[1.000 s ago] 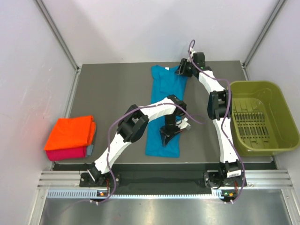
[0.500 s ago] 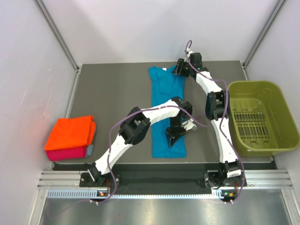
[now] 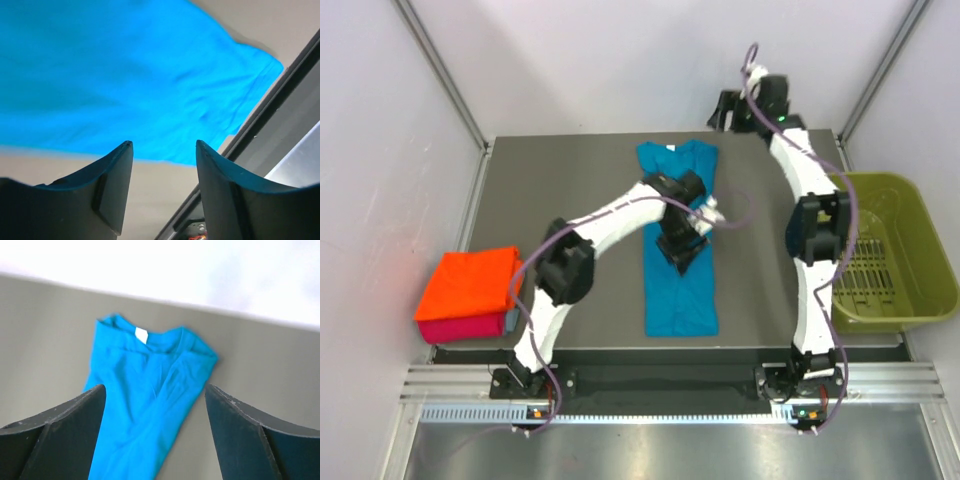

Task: Fold and stack the t-shirts
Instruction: Fold the tshirt

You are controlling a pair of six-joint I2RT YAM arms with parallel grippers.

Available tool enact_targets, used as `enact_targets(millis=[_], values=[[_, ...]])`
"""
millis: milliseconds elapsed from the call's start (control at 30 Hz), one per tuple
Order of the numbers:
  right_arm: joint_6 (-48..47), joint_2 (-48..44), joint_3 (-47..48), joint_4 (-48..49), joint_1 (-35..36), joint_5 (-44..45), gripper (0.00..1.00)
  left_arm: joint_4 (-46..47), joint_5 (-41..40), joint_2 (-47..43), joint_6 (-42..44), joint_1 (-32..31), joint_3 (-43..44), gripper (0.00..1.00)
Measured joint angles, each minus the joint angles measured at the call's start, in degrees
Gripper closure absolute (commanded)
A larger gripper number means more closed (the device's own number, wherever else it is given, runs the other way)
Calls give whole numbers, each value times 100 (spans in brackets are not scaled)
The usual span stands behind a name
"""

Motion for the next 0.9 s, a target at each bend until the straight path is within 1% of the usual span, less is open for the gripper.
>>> enact_targets(millis=[67,133,233,300,333,400,500,567,633,733,833,900], values=[[-96,-699,-315,-61,-81,50,20,160,-140,-529,-7,234,-168,41],[-96,-1631,-994,7,-190,76,21,284,-302,-1119,-9,437,-417,40],[52,-3025,-2378,-2,-367,-109,24,481,-579,-1967,-111,590,-911,39],[221,-3877,-3510,17,-518,-476,26,601,-697,-2334,-275,662,-1209,39],[293,-4133,-3945,-70,-568,-645,26,649,-767,-2492,-391,706,-1364,37],[479,-4662,-5139,-63,-660,-986,27,752,-890,-2664,-667,791,-1611,37],[778,-5117,-6778,-223,-699,-1394,29,979,-968,-2796,-1211,1016,-2000,39],[1025,-5414,-7814,-361,-702,-1663,29,1241,-824,-2909,-1700,1266,-2382,41],[1235,-5772,-8529,-544,-702,-1860,30,1585,-584,-3117,-2315,1611,-2933,40],[1346,-6430,-9084,-802,-702,-2061,30,1843,-310,-3379,-3053,1974,-3558,40],[1276,-6988,-9252,-1032,-702,-2133,30,2122,-26,-3593,-3545,1993,-4148,40],[1207,-7316,-9394,-1154,-697,-2124,30,2363,240,-3727,-3864,1965,-4664,42]])
